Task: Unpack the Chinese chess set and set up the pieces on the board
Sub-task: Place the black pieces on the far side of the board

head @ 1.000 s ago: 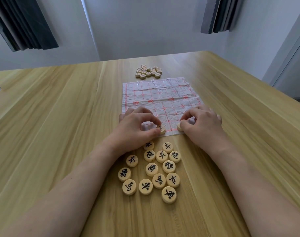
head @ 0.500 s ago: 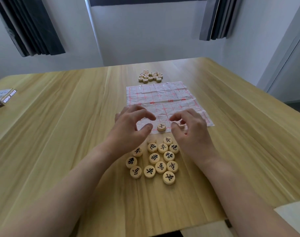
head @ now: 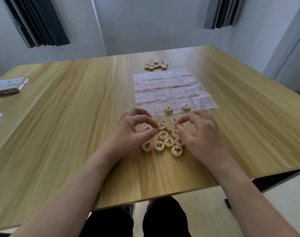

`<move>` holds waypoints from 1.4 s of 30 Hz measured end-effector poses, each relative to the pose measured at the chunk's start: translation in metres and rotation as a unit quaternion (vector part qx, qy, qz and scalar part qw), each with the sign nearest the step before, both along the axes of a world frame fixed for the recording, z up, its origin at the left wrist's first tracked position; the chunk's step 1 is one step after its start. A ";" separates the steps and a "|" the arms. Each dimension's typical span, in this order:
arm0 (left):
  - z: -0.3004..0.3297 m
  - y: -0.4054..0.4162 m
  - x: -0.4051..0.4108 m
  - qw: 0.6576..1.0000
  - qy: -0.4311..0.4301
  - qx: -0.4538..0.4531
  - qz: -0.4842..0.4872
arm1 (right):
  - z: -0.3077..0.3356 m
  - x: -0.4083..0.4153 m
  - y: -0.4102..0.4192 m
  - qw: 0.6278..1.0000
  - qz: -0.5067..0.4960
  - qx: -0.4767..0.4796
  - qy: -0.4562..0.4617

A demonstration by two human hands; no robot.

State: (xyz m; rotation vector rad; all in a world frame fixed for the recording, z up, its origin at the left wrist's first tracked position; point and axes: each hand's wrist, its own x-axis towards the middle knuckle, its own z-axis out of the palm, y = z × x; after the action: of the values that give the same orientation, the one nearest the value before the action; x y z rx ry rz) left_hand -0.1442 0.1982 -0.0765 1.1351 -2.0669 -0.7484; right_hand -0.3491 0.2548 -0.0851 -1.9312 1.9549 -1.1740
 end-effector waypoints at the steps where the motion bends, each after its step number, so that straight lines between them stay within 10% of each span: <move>1: 0.003 -0.001 -0.003 1.000 0.013 0.020 -0.009 | 0.001 0.001 -0.001 1.000 0.001 0.006 0.002; 25: 0.005 -0.008 -0.005 0.982 -0.167 -0.009 -0.090 | 0.004 -0.001 0.001 0.998 -0.029 0.013 -0.060; 34: 0.002 -0.012 0.003 0.976 0.174 0.115 -0.059 | 0.004 -0.003 0.001 0.987 -0.112 0.026 -0.108; 42: 0.002 -0.009 0.000 0.966 0.223 0.131 0.007 | 0.000 -0.005 -0.006 0.990 -0.115 0.067 -0.054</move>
State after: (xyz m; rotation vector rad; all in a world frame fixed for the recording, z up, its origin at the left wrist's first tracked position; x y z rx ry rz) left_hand -0.1444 0.1891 -0.0748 1.0033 -1.6143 -1.1769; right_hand -0.3545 0.2484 -0.0848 -1.5782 2.1815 -1.1400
